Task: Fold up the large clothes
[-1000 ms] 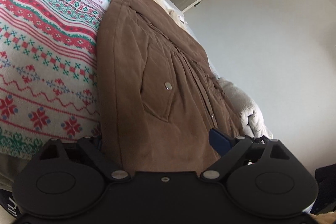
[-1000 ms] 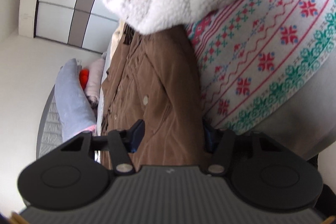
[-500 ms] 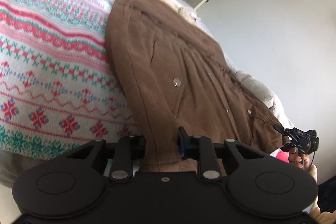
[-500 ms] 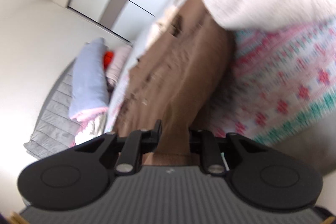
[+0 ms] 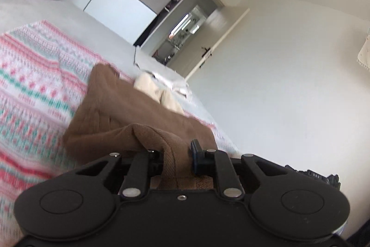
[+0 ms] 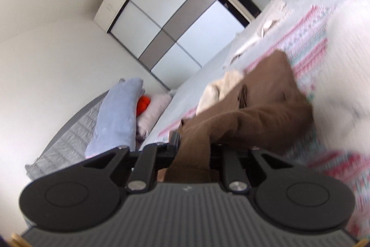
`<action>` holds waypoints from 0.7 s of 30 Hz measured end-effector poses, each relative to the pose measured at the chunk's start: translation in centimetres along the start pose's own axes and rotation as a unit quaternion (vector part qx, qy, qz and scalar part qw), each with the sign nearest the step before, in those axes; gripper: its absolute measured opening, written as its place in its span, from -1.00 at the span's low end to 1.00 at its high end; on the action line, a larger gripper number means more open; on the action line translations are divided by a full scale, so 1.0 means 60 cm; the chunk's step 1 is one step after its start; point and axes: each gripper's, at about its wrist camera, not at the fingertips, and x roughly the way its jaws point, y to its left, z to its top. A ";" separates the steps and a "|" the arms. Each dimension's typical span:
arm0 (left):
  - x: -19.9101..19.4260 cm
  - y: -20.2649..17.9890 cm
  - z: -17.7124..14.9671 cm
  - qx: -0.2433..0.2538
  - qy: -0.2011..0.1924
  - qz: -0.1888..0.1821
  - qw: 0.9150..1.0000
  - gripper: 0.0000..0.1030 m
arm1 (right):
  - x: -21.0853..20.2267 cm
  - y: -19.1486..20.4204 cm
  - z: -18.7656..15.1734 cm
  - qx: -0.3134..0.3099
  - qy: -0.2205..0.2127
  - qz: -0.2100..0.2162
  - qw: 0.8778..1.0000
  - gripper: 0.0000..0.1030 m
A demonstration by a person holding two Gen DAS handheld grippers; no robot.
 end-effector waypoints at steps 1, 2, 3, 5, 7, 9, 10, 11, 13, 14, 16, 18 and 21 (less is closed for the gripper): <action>0.014 -0.002 0.015 0.002 -0.010 0.004 1.000 -0.66 | 0.016 0.006 0.012 -0.004 -0.007 -0.006 1.000 -0.71; 0.026 -0.003 0.029 0.002 -0.019 0.007 1.000 -0.66 | 0.029 0.009 0.024 -0.007 -0.013 -0.012 1.000 -0.72; 0.041 0.001 0.045 0.000 -0.029 0.013 0.999 -0.66 | 0.047 0.014 0.035 -0.011 -0.018 -0.019 1.000 -0.72; 0.071 0.006 0.075 -0.005 -0.049 0.029 0.998 -0.66 | 0.081 0.013 0.057 -0.014 -0.030 -0.040 0.999 -0.72; 0.105 0.019 0.103 -0.013 -0.067 0.047 0.997 -0.66 | 0.110 0.005 0.079 -0.013 -0.040 -0.062 0.997 -0.72; 0.141 0.037 0.126 -0.020 -0.079 0.069 0.994 -0.66 | 0.150 -0.007 0.100 -0.018 -0.049 -0.090 0.995 -0.72; 0.164 0.046 0.136 -0.021 -0.083 0.081 0.993 -0.66 | 0.173 -0.015 0.110 -0.016 -0.052 -0.103 0.993 -0.72; 0.185 0.055 0.145 -0.018 -0.086 0.092 0.992 -0.66 | 0.194 -0.024 0.121 -0.015 -0.053 -0.116 0.992 -0.72; 0.229 0.079 0.162 -0.018 -0.091 0.115 0.989 -0.66 | 0.238 -0.046 0.140 -0.006 -0.058 -0.144 0.988 -0.72; 0.252 0.091 0.169 -0.019 -0.094 0.125 0.988 -0.66 | 0.260 -0.057 0.148 -0.003 -0.061 -0.157 0.986 -0.72; 0.299 0.117 0.180 -0.022 -0.098 0.147 0.984 -0.66 | 0.306 -0.082 0.158 -0.006 -0.065 -0.177 0.982 -0.72; 0.349 0.145 0.190 -0.022 -0.085 0.159 0.983 -0.58 | 0.355 -0.112 0.162 -0.007 -0.054 -0.200 0.978 -0.72; 0.419 0.188 0.182 -0.028 -0.040 0.197 0.979 -0.56 | 0.424 -0.167 0.154 0.017 -0.014 -0.233 0.972 -0.61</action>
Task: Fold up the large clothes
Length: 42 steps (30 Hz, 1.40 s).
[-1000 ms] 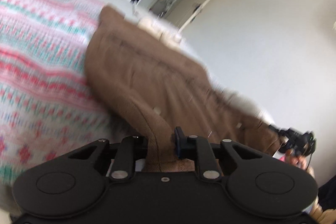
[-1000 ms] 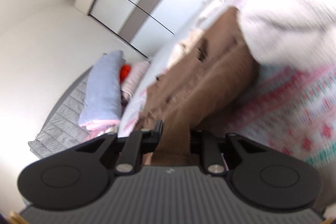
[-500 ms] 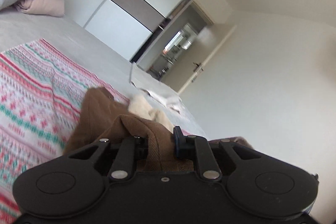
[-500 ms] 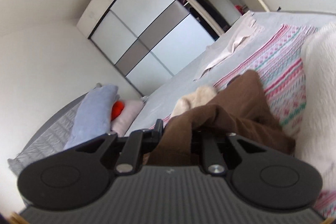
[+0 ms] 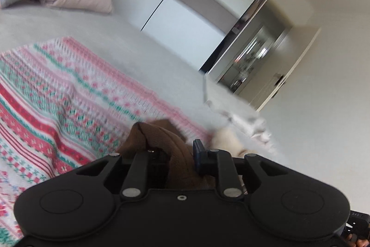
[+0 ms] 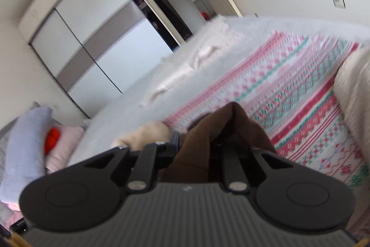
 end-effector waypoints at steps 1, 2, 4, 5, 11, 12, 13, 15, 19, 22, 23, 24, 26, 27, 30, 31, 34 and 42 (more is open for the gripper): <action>0.019 0.005 -0.008 0.000 0.015 0.021 1.000 -0.57 | 0.023 -0.009 -0.008 0.004 0.014 -0.016 1.000 -0.56; 0.031 0.014 -0.013 -0.006 0.024 0.030 0.999 -0.57 | 0.039 -0.019 -0.013 0.009 0.025 -0.028 0.999 -0.56; 0.034 0.036 -0.016 -0.035 0.028 0.012 0.999 -0.51 | 0.052 -0.045 -0.016 0.039 0.042 -0.020 0.998 -0.56; 0.031 0.045 -0.013 -0.052 0.032 -0.002 0.998 -0.47 | 0.051 -0.058 -0.013 0.061 0.048 -0.005 0.997 -0.55; -0.014 0.041 0.022 -0.085 0.023 -0.035 0.996 -0.32 | 0.031 -0.080 0.020 0.133 0.067 0.056 0.987 -0.48; -0.022 0.035 0.026 -0.085 0.011 -0.036 0.996 -0.14 | 0.024 -0.074 0.024 0.131 0.064 0.063 0.987 -0.47; -0.035 0.030 0.030 -0.081 -0.013 -0.029 0.996 0.26 | 0.020 -0.068 0.030 0.129 0.061 0.071 0.987 -0.39; -0.062 0.014 0.037 -0.055 -0.081 0.004 0.995 0.80 | 0.011 -0.061 0.035 0.135 0.051 0.092 0.985 -0.06; -0.049 -0.006 0.049 0.022 -0.065 0.042 0.997 0.81 | -0.018 -0.045 0.052 0.116 -0.035 0.116 0.986 0.86; -0.011 -0.013 0.044 0.086 -0.015 0.057 0.995 0.81 | -0.015 -0.022 0.075 0.049 -0.052 0.025 0.997 0.94; 0.005 -0.014 0.041 0.103 0.006 0.063 0.993 0.81 | -0.009 -0.015 0.078 0.020 -0.052 -0.011 0.998 0.94; 0.023 -0.014 0.037 0.116 0.032 0.071 0.990 0.81 | -0.001 -0.009 0.078 -0.009 -0.049 -0.041 0.998 0.94; 0.053 -0.013 0.032 0.120 0.075 0.087 0.986 0.77 | 0.022 -0.005 0.072 -0.062 -0.025 -0.075 0.995 0.95; 0.065 -0.013 0.027 0.122 0.087 0.087 0.985 0.77 | 0.036 -0.004 0.067 -0.080 -0.007 -0.086 0.993 0.95; 0.080 -0.018 0.025 0.125 0.074 0.080 0.986 0.57 | 0.084 0.005 0.044 -0.128 0.026 -0.122 0.984 0.92; 0.085 -0.018 0.026 0.120 0.068 0.083 0.987 0.32 | 0.094 0.011 0.032 -0.150 0.017 -0.134 0.979 0.70; 0.089 -0.019 0.028 0.092 0.053 0.098 0.989 -0.44 | 0.123 0.029 0.010 -0.173 0.010 -0.147 0.974 -0.39; -0.009 -0.121 -0.001 0.188 -0.143 0.103 0.966 -0.75 | 0.065 0.127 -0.056 -0.295 -0.196 -0.225 0.908 -0.81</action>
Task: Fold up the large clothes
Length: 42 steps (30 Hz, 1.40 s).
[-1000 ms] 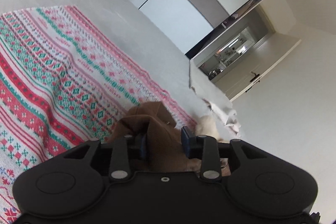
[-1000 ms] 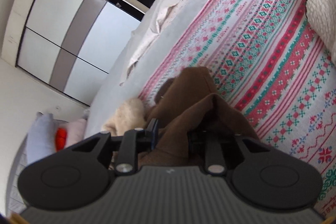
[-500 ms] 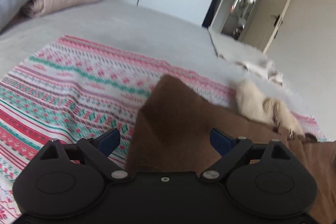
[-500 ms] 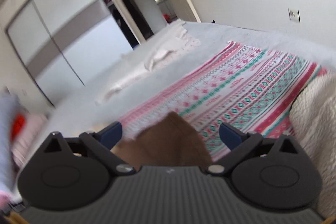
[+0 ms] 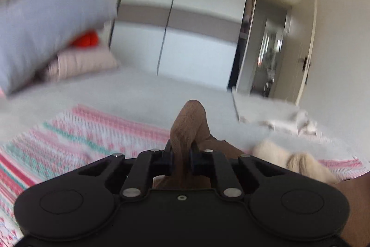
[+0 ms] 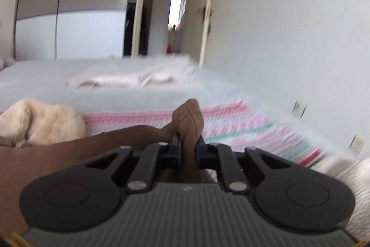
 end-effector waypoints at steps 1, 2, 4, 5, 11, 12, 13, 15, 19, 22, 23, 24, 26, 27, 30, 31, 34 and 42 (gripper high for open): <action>-0.009 -0.014 0.005 0.013 -0.028 0.006 1.000 -0.75 | -0.009 0.004 0.007 -0.002 -0.025 -0.013 1.000 -0.81; -0.014 -0.027 0.011 0.025 -0.052 0.013 0.998 -0.75 | -0.015 0.008 0.016 -0.005 -0.050 -0.025 0.998 -0.81; -0.011 -0.046 0.023 0.040 -0.090 0.033 0.995 -0.75 | -0.016 0.016 0.033 -0.014 -0.091 -0.048 0.995 -0.81; -0.002 -0.051 0.029 0.044 -0.103 0.043 0.993 -0.75 | -0.011 0.019 0.041 -0.018 -0.108 -0.056 0.992 -0.81; 0.107 -0.070 0.023 0.066 -0.137 0.102 0.983 -0.75 | 0.071 0.061 0.054 -0.048 -0.145 -0.073 0.986 -0.81; 0.129 -0.073 0.012 0.073 -0.137 0.108 0.982 -0.75 | 0.093 0.072 0.049 -0.054 -0.141 -0.074 0.986 -0.81; 0.151 -0.075 0.003 0.081 -0.135 0.112 0.981 -0.74 | 0.118 0.081 0.042 -0.058 -0.132 -0.072 0.987 -0.81; 0.204 -0.071 -0.026 0.092 -0.121 0.119 0.981 -0.74 | 0.168 0.097 0.023 -0.066 -0.111 -0.066 0.989 -0.81; 0.315 -0.040 -0.056 0.061 0.002 0.123 0.991 -0.73 | 0.276 0.132 -0.018 -0.089 -0.009 -0.031 0.996 -0.79; 0.377 -0.011 -0.057 0.025 0.105 0.113 0.988 -0.64 | 0.364 0.119 -0.021 -0.059 0.130 0.010 0.990 -0.65; 0.388 -0.005 -0.060 0.010 0.125 0.113 0.986 -0.62 | 0.378 0.107 -0.023 -0.034 0.153 0.020 0.987 -0.63; 0.391 0.005 -0.061 -0.005 0.132 0.112 0.985 -0.61 | 0.387 0.091 -0.023 -0.004 0.166 0.030 0.986 -0.62; 0.391 0.020 -0.063 -0.035 0.134 0.108 0.984 -0.55 | 0.398 0.048 -0.030 0.079 0.183 0.046 0.979 -0.56; 0.389 0.026 -0.063 -0.047 0.133 0.119 0.983 -0.49 | 0.392 0.023 -0.037 0.124 0.189 0.051 0.973 -0.52; 0.366 0.024 -0.058 -0.054 0.118 0.178 0.975 -0.47 | 0.365 -0.031 -0.040 0.194 0.184 0.014 0.963 -0.24; 0.356 0.024 -0.054 -0.050 0.113 0.200 0.972 -0.47 | 0.351 -0.040 -0.033 0.183 0.177 -0.021 0.967 -0.24; 0.313 0.041 -0.034 -0.053 0.104 0.223 0.968 -0.52 | 0.311 -0.082 -0.013 0.159 0.162 -0.065 0.972 -0.24; 0.205 -0.093 -0.035 -0.067 0.165 -0.004 0.984 -0.35 | 0.187 0.091 0.006 0.058 0.150 0.100 0.982 -0.20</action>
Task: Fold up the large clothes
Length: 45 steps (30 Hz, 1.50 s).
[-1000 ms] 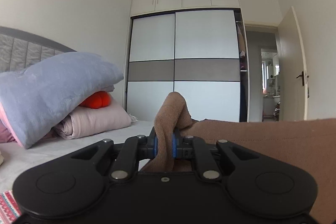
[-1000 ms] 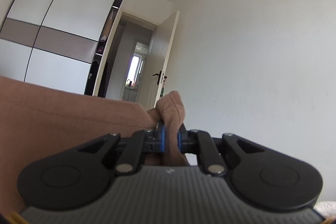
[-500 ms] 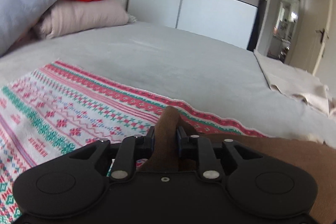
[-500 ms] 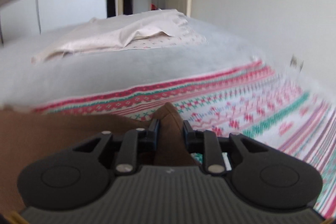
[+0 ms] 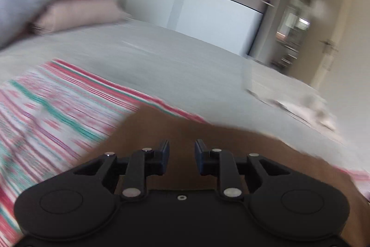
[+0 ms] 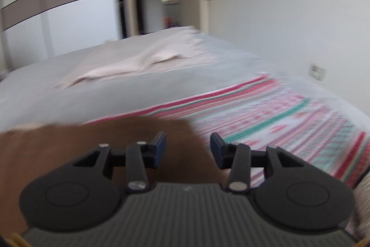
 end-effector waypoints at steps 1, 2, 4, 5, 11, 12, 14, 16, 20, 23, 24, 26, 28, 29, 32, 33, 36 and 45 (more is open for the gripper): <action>-0.006 -0.020 -0.016 0.008 0.010 -0.035 0.999 -0.27 | -0.007 0.026 -0.011 -0.011 0.005 0.015 1.000 -0.20; -0.014 -0.035 -0.035 0.017 0.012 -0.065 0.998 -0.27 | -0.010 0.044 -0.022 -0.020 0.010 0.022 1.000 -0.19; -0.023 -0.041 -0.069 0.045 0.005 -0.078 0.996 -0.23 | -0.021 0.056 -0.039 -0.033 0.014 0.011 0.999 -0.10; -0.021 -0.031 -0.079 0.052 0.010 -0.064 0.997 -0.23 | -0.025 0.042 -0.044 -0.024 0.018 0.005 1.000 -0.02; -0.050 0.094 -0.077 0.072 0.004 0.009 0.997 -0.51 | -0.064 -0.084 -0.070 -0.056 0.040 -0.094 0.993 -0.31; -0.061 0.109 -0.074 0.066 0.000 0.027 0.997 -0.51 | -0.078 -0.094 -0.076 -0.063 0.039 -0.110 0.991 -0.25; -0.091 0.128 -0.064 0.036 -0.003 0.047 0.998 -0.54 | -0.111 -0.111 -0.076 -0.036 0.047 -0.095 0.994 -0.25; -0.127 0.120 -0.061 0.017 -0.002 0.027 1.000 -0.53 | -0.155 -0.106 -0.080 0.001 0.050 -0.046 0.998 -0.23; -0.207 0.052 -0.094 0.027 0.006 -0.072 0.997 -0.46 | -0.242 -0.038 -0.103 0.012 0.016 0.033 0.999 0.18; -0.231 0.000 -0.141 0.052 0.025 -0.101 0.993 -0.37 | -0.277 0.009 -0.125 0.007 0.017 0.090 0.996 0.16; -0.227 -0.012 -0.157 0.062 0.036 -0.100 0.992 -0.37 | -0.280 0.020 -0.131 -0.001 0.020 0.101 0.995 0.16; -0.214 -0.018 -0.185 0.081 0.056 -0.089 0.991 -0.35 | -0.275 0.024 -0.146 -0.011 0.036 0.097 0.995 0.16; -0.213 -0.002 -0.199 0.089 0.046 -0.078 0.992 -0.31 | -0.261 -0.004 -0.161 -0.009 0.055 0.056 0.997 0.15; -0.216 0.009 -0.198 0.085 0.050 -0.063 0.993 -0.31 | -0.255 -0.030 -0.168 0.001 0.061 0.037 0.997 0.08; -0.223 0.049 -0.180 0.077 0.055 -0.028 0.995 -0.33 | -0.261 -0.100 -0.176 0.062 0.071 0.056 0.994 -0.54; -0.227 0.059 -0.174 0.085 0.053 -0.018 0.995 -0.33 | -0.266 -0.117 -0.175 0.080 0.075 0.050 0.993 -0.61; -0.248 0.086 -0.169 0.071 0.047 0.021 0.996 -0.44 | -0.279 -0.141 -0.171 0.104 0.078 0.054 0.990 -0.69; -0.301 0.124 -0.158 -0.013 0.033 0.018 0.999 0.60 | -0.342 -0.138 -0.155 0.065 0.038 0.014 0.997 0.12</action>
